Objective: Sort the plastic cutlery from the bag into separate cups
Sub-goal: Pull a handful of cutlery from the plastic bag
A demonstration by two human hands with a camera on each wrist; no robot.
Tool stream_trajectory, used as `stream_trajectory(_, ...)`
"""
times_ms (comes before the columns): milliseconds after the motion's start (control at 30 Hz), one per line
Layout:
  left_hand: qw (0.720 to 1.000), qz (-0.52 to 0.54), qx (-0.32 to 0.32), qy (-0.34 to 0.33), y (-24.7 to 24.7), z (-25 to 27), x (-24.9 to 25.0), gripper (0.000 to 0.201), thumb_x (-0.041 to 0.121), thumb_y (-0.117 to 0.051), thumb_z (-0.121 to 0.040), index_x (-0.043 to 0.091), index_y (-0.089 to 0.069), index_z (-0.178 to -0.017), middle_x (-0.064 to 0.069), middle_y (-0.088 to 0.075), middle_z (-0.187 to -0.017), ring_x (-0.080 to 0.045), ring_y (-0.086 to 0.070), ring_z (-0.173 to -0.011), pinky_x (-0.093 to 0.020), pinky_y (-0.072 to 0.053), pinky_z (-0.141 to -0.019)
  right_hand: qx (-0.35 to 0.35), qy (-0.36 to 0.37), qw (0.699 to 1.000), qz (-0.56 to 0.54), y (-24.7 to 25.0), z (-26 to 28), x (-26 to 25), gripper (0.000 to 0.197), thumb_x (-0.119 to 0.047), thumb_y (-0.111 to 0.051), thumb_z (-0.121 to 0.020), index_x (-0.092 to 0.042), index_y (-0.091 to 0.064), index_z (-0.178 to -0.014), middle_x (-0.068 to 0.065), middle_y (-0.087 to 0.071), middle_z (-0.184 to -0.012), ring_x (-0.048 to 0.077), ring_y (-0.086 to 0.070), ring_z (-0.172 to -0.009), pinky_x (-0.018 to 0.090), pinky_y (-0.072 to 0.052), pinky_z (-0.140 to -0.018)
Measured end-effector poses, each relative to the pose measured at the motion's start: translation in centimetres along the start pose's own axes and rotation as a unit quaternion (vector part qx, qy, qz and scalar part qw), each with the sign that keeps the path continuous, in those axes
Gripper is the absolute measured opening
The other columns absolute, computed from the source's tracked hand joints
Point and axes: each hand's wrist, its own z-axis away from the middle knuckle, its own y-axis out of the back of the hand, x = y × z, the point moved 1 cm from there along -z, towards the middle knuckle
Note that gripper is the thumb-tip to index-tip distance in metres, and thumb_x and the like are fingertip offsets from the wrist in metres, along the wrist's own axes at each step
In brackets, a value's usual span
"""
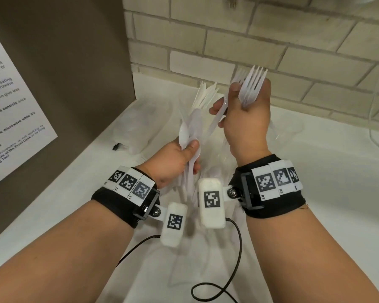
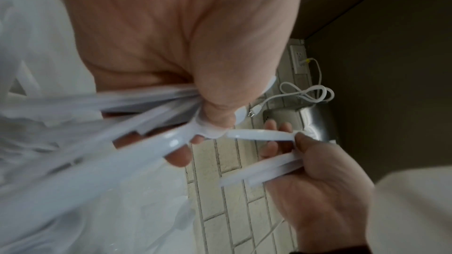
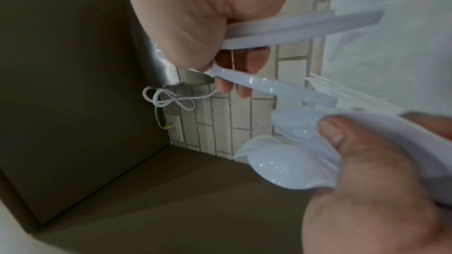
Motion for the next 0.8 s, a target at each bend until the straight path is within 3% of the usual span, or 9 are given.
stream_trajectory(100,0.998,-0.049,0.036,-0.010,-0.3,0.0,0.3,0.026,0.030,-0.043,-0.100,0.006,-0.047,-0.111,-0.007,-0.058,-0.082,-0.016,-0.062,-0.060,-0.036,-0.056,-0.067,-0.042,0.014,0.999,0.020,-0.1,0.2,0.1,0.026,-0.001,-0.041,-0.092,-0.027,-0.041,-0.095,0.008,-0.058,-0.079,0.030,-0.063,-0.061,0.024,-0.048,-0.043)
stream_trajectory(167,0.995,-0.082,0.054,-0.026,-0.3,0.0,0.5,0.026,0.029,-0.043,-0.100,0.007,-0.045,-0.114,-0.007,-0.059,-0.084,-0.018,-0.059,-0.059,-0.039,-0.055,-0.066,-0.078,0.029,0.993,0.083,-0.2,0.5,0.5,0.018,-0.004,-0.046,-0.091,-0.020,-0.043,-0.099,-0.002,-0.055,-0.076,0.010,-0.056,-0.060,0.027,-0.050,-0.052)
stream_trajectory(233,0.989,-0.123,0.067,-0.044,-0.3,-0.2,0.6,0.026,0.028,-0.043,-0.099,0.006,-0.043,-0.113,-0.008,-0.058,-0.081,-0.020,-0.056,-0.059,-0.038,-0.053,-0.062,-0.110,0.009,0.985,0.132,-0.4,0.6,1.1,0.009,-0.018,-0.055,-0.094,-0.014,-0.049,-0.100,-0.006,-0.057,-0.078,-0.001,-0.054,-0.065,0.020,-0.047,-0.063)
stream_trajectory(333,0.986,-0.136,0.081,-0.046,-0.3,-0.3,0.8,0.027,0.028,-0.044,-0.099,0.005,-0.041,-0.113,-0.009,-0.054,-0.078,-0.022,-0.053,-0.060,-0.033,-0.048,-0.056,-0.132,-0.073,0.981,0.120,-0.4,0.9,1.6,0.034,-0.036,-0.075,-0.078,-0.012,-0.061,-0.098,-0.003,-0.068,-0.090,0.009,-0.065,-0.082,0.029,-0.054,-0.075)
stream_trajectory(433,0.986,-0.145,0.079,-0.040,-0.4,-0.4,0.9,0.030,0.027,-0.046,-0.098,0.005,-0.039,-0.117,-0.009,-0.054,-0.078,-0.021,-0.052,-0.059,-0.032,-0.047,-0.056,-0.150,-0.137,0.975,0.095,-0.6,1.3,1.6,0.031,-0.032,-0.085,-0.065,-0.016,-0.064,-0.082,-0.007,-0.068,-0.077,0.008,-0.065,-0.070,0.025,-0.051,-0.061)
stream_trajectory(533,0.983,-0.160,0.078,-0.045,-0.6,-0.3,0.9,0.029,0.024,-0.049,-0.097,0.005,-0.040,-0.116,-0.007,-0.054,-0.078,-0.019,-0.052,-0.057,-0.032,-0.047,-0.054,-0.150,-0.146,0.973,0.094,-0.8,1.4,1.3,0.014,-0.020,-0.079,-0.071,-0.015,-0.066,-0.072,-0.006,-0.066,-0.066,0.007,-0.062,-0.059,0.023,-0.048,-0.055)
stream_trajectory(600,0.982,-0.167,0.073,-0.053,-0.7,-0.1,1.0,0.028,0.023,-0.052,-0.096,0.005,-0.041,-0.115,-0.005,-0.055,-0.078,-0.018,-0.052,-0.057,-0.036,-0.049,-0.058,-0.118,-0.149,0.978,0.082,-0.9,1.2,1.2,0.010,-0.016,-0.073,-0.077,-0.014,-0.064,-0.072,-0.002,-0.064,-0.067,0.011,-0.062,-0.062,0.026,-0.050,-0.058)
stream_trajectory(700,0.980,-0.179,0.062,-0.061,-0.7,0.0,1.0,0.029,0.024,-0.053,-0.095,0.008,-0.043,-0.118,-0.003,-0.057,-0.079,-0.018,-0.054,-0.058,-0.041,-0.054,-0.064,-0.059,-0.156,0.986,0.017,-0.7,0.9,1.1,0.007,-0.015,-0.070,-0.081,-0.015,-0.064,-0.078,-0.004,-0.063,-0.067,0.010,-0.060,-0.061,0.026,-0.049,-0.057)
stream_trajectory(800,0.979,-0.183,0.061,-0.065,-0.6,-0.2,0.9,0.032,0.024,-0.053,-0.095,0.008,-0.042,-0.121,-0.003,-0.057,-0.079,-0.017,-0.053,-0.057,-0.038,-0.051,-0.060,-0.075,-0.153,0.985,0.008,-0.7,0.8,1.5,0.017,-0.020,-0.069,-0.084,-0.006,-0.067,-0.093,-0.002,-0.069,-0.077,0.003,-0.054,-0.053,0.020,-0.042,-0.054)
